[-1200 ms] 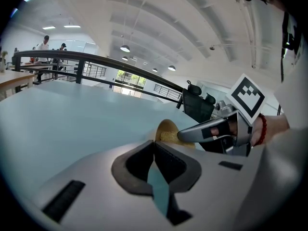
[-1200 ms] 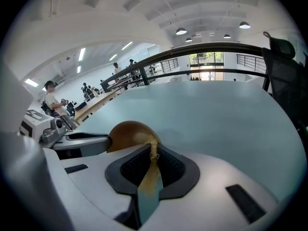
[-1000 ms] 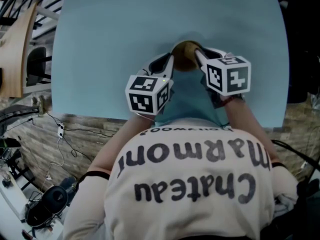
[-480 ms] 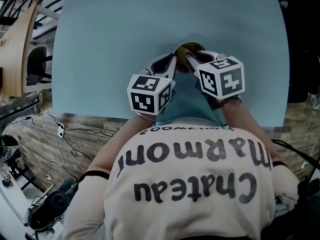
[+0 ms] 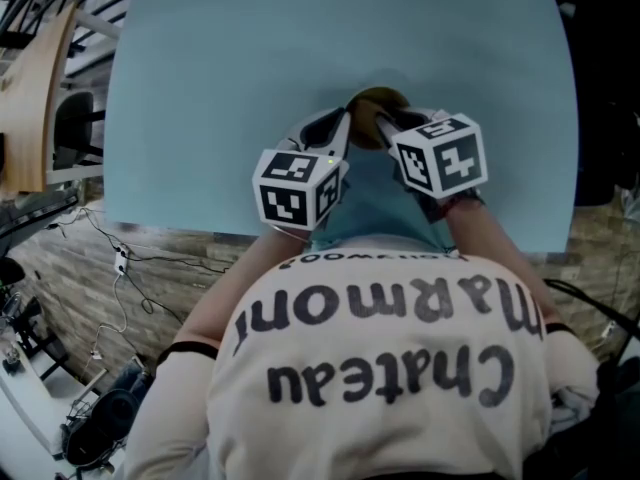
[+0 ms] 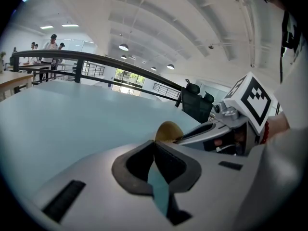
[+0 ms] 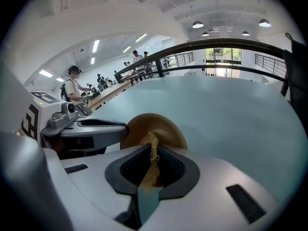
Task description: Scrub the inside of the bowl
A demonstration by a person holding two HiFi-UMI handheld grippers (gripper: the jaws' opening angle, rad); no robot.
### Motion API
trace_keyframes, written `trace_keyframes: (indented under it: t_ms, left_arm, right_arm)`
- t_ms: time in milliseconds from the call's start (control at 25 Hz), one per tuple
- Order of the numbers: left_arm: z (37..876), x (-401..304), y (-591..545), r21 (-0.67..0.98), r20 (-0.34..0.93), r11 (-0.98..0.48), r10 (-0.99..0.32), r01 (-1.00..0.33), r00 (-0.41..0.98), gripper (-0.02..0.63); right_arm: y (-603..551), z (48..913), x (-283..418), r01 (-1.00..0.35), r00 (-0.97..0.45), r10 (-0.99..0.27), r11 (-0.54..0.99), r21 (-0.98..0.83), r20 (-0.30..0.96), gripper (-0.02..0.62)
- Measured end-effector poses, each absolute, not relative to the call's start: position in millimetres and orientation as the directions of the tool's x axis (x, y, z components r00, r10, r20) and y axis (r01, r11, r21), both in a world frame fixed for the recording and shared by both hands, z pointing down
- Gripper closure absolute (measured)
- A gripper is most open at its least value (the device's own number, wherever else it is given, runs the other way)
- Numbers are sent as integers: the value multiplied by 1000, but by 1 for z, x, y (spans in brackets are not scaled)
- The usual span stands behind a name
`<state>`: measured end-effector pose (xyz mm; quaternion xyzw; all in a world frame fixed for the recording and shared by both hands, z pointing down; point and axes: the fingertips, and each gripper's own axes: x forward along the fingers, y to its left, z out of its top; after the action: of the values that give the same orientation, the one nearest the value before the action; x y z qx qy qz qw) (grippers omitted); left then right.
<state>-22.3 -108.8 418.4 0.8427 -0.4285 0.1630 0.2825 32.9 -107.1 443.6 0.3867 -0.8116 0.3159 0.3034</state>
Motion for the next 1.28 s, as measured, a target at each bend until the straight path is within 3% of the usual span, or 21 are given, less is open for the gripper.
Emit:
trace_keyframes:
  t_ms: [560,1280]
  left_arm:
    - [417,-19,-107,338,508,-483,-629,-808,589,598]
    - [414,-13,-107,344,498,-496,-624,-797,603,597]
  right_arm:
    - [-110,447,55,-878,-417,-467,429,-213,780,534]
    - [-126,434,78,-926,-346,-588,339,-165,732,535]
